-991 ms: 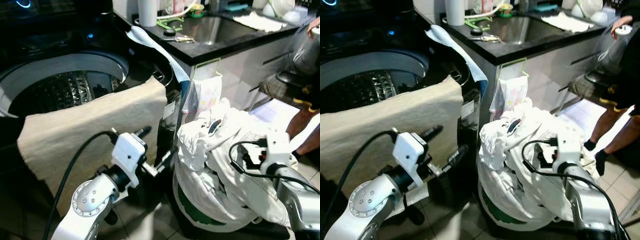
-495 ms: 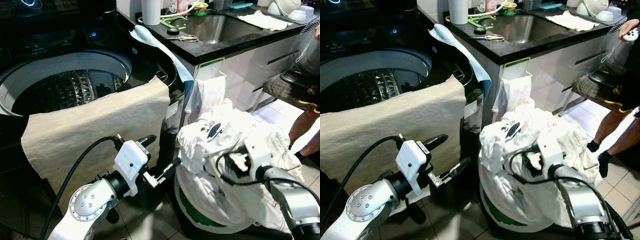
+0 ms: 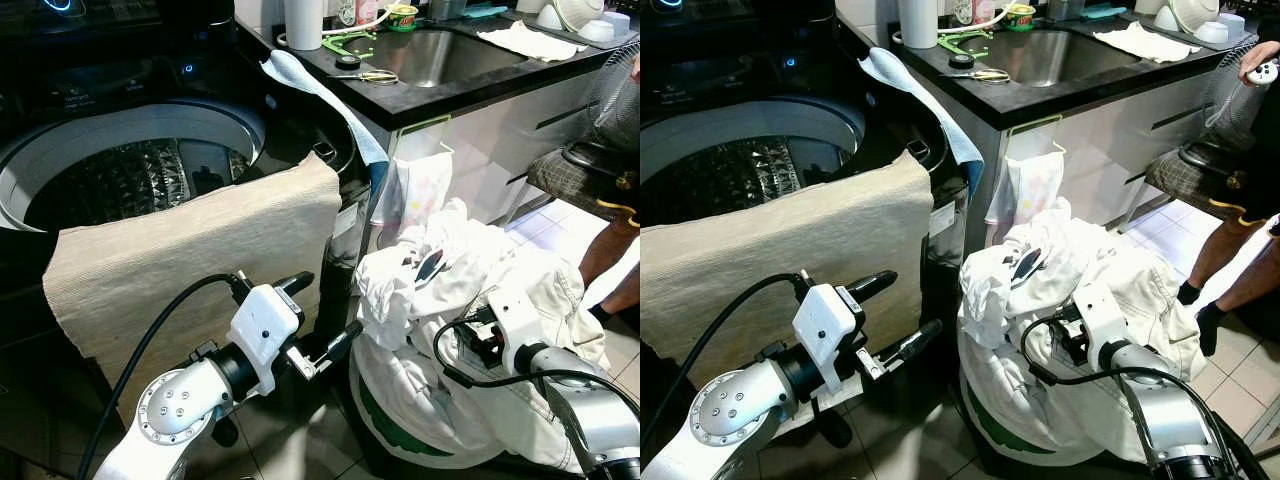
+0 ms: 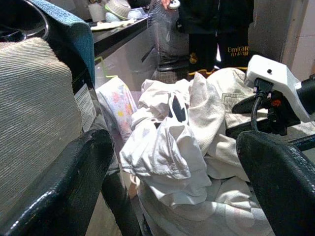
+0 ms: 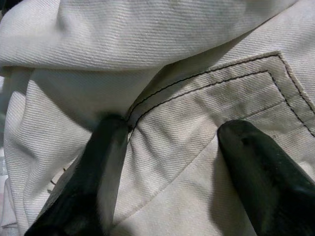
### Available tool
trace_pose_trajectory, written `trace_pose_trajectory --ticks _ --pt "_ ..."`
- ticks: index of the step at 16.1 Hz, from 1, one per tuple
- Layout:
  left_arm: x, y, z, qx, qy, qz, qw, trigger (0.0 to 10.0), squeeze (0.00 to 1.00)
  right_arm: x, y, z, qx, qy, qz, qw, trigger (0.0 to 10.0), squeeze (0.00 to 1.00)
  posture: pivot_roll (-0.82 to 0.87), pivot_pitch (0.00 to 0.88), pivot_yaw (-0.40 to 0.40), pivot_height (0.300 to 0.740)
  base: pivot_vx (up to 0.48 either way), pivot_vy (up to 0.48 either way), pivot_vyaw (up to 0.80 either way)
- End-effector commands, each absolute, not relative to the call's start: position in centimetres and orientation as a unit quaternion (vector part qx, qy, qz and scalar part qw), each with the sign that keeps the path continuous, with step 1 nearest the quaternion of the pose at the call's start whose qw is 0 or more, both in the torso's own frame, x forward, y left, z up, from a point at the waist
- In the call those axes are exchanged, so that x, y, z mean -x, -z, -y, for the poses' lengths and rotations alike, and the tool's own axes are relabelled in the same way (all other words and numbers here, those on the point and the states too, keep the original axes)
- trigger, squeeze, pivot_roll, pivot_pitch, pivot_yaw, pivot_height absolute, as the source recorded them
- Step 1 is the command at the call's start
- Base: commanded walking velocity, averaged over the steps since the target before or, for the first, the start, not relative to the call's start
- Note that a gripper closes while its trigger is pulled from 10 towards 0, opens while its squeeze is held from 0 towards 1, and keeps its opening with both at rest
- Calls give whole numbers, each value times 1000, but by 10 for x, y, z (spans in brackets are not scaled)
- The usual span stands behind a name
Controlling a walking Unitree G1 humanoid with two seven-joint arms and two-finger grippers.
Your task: Clothes washing
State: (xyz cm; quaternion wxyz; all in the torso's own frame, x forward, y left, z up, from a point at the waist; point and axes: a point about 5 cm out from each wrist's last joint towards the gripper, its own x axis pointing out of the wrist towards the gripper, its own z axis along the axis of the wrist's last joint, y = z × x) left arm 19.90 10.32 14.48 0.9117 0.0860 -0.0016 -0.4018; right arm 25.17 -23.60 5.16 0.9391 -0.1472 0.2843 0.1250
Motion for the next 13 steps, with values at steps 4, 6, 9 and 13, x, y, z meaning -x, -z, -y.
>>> trace_pose_trajectory --ticks 4,6,9,13 --pt "-198 -147 -101 -93 412 7 907 10000 0 -243 -42 237 134 -122 -303 936 0 0 -19 0 -5 719 0 0 0" --pt "-197 -147 -101 -93 414 5 906 10000 0 -242 -43 239 132 -119 -300 937 0 0 -20 0 -3 719 0 0 0" --pt "-197 -146 -101 -93 416 3 905 10000 0 -241 -44 240 130 -118 -298 938 0 0 -22 0 -1 719 0 0 0" --pt "-198 -147 -101 -80 409 3 909 10000 0 -240 -46 241 123 -121 -294 940 0 0 -21 0 -4 719 0 0 0"
